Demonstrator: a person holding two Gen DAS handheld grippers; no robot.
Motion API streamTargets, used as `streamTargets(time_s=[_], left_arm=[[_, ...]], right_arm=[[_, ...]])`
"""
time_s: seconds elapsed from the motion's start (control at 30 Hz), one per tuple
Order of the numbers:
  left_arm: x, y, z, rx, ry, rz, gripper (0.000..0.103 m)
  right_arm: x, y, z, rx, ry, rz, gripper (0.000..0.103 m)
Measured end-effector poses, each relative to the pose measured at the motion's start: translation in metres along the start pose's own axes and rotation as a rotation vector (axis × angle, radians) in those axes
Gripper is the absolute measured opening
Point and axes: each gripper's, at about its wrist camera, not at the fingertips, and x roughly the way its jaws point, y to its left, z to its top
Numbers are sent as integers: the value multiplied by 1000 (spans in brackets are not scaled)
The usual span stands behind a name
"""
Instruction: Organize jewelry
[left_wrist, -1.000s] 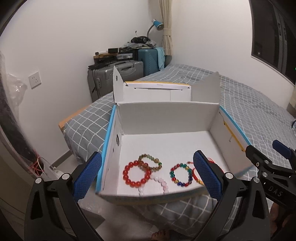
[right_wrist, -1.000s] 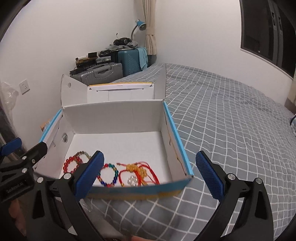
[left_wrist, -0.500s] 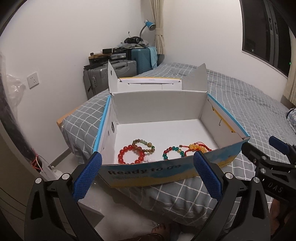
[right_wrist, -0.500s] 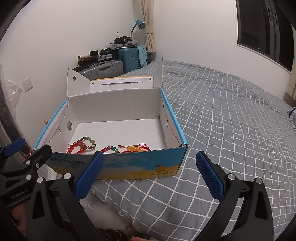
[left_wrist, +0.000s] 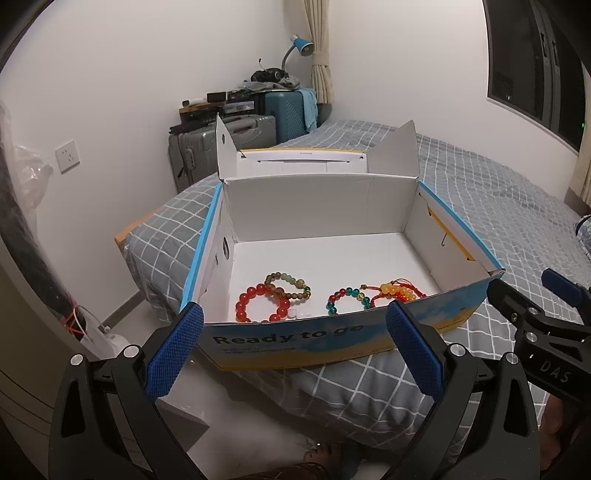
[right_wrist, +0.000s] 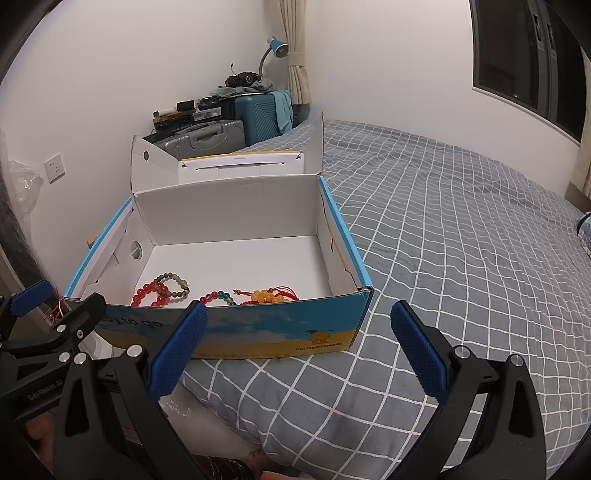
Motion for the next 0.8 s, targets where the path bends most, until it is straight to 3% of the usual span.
streamTargets(time_s=[0.8], left_arm=[[-2, 2, 3, -7, -20, -9, 97]], right_arm=[[6, 1, -3, -2, 13, -3, 95]])
